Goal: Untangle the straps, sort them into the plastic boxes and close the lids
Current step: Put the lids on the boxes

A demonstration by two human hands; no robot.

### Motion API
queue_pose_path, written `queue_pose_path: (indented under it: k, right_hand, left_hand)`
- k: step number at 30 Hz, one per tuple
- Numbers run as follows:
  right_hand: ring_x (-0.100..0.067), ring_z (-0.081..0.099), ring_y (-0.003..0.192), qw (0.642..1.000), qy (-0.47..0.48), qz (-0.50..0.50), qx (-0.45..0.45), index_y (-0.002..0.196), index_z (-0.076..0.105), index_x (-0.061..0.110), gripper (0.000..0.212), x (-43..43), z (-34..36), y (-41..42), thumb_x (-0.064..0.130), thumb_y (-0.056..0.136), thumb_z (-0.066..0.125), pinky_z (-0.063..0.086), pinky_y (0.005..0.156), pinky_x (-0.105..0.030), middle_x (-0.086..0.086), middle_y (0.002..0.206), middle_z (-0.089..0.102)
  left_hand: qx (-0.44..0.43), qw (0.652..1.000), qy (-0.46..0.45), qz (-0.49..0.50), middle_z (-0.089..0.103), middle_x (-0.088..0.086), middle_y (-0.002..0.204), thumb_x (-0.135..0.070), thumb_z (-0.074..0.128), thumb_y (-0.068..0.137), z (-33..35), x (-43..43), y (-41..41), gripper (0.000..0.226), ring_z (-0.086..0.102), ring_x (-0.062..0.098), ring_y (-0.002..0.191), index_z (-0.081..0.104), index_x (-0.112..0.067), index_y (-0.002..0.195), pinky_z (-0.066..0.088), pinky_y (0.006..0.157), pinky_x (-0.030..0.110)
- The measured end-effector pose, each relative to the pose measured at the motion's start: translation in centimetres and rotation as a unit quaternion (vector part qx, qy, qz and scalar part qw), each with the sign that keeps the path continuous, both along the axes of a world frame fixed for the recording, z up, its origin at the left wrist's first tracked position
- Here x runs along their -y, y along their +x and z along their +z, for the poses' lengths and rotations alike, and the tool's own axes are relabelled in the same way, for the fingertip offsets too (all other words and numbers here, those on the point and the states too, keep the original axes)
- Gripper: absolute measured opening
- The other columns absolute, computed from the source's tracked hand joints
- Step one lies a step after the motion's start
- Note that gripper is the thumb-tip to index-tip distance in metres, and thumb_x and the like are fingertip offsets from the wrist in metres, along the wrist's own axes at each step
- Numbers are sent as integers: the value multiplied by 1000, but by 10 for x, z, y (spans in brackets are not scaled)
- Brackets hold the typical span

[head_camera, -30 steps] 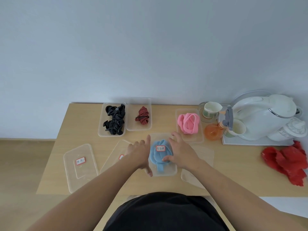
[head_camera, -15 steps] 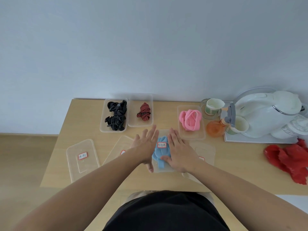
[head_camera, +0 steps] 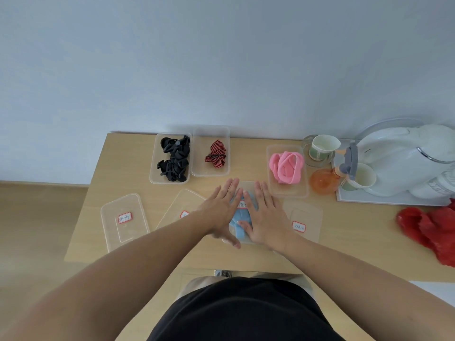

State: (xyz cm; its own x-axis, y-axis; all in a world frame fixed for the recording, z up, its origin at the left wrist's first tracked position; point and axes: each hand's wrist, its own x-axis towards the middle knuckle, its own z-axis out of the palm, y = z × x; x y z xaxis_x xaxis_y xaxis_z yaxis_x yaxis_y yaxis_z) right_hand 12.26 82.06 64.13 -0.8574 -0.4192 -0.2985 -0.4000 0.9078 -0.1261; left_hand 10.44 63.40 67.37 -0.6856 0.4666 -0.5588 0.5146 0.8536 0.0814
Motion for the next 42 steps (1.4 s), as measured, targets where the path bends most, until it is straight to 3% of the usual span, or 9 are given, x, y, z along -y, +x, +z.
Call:
queue_pose_path:
  k: [10,18,20,22,26,30,35,38,42]
  right_hand:
    - [-34,-16,154,998,-23,51,-24,161,10,6,101,-6,-4,18,79,92,23,18,123,-54,-19,168,-10]
    - [-35,4,156,1000,7,22,-17,158,24,7,87,3,6,18,67,96,23,30,119,-52,-19,168,9]
    - [-39,24,152,999,8,3,-35,152,38,5,81,8,11,20,60,94,29,37,113,-53,-21,163,27]
    - [-40,46,138,997,-24,6,-79,139,54,4,63,19,16,25,44,91,44,49,102,-52,-20,149,48]
    - [-24,59,85,981,-182,-63,21,89,58,14,12,81,48,55,25,93,54,43,67,-32,-2,90,60]
    - [-19,55,67,806,-319,-382,322,82,61,17,22,150,71,70,38,86,57,41,58,-28,1,76,60]
    - [-21,66,91,587,-448,-567,363,108,67,14,48,176,73,59,43,69,70,56,88,-37,-2,98,70]
    - [-15,55,78,546,-459,-607,351,90,55,15,15,165,73,53,24,91,66,52,86,-35,-1,88,57]
    - [-12,47,70,568,-434,-616,331,96,53,13,12,151,71,53,19,93,64,42,64,-27,0,83,51]
  left_hand:
    - [-79,996,46,-9,-31,12,164,-81,13,95,-16,19,49,103,-32,26,150,-18,-5,157,-6,127,47]
    - [-46,992,109,36,-19,5,166,-72,31,97,-9,20,42,97,-18,20,155,-6,-10,161,-1,128,35]
    - [-109,973,186,86,29,7,165,-64,38,97,-7,28,52,83,28,25,153,30,-8,158,30,123,39]
    - [-200,934,229,187,68,8,130,-50,52,94,-13,47,65,59,65,34,116,64,-7,133,54,94,44]
    - [-136,870,147,450,53,10,138,-25,60,94,-11,93,79,46,51,35,120,56,-7,136,45,99,45]
    - [-69,846,116,516,44,14,140,-18,51,94,-11,114,82,36,45,36,119,54,-5,127,41,100,41]
    - [-30,812,143,565,50,20,133,-14,50,94,-4,119,67,37,50,39,120,55,-4,129,41,98,39]
    - [9,750,215,626,62,12,108,-8,52,93,-1,126,62,20,59,35,106,65,-6,108,48,84,35]
    - [43,700,287,653,69,8,101,-7,59,92,0,136,68,20,64,25,84,71,-7,108,57,72,35]
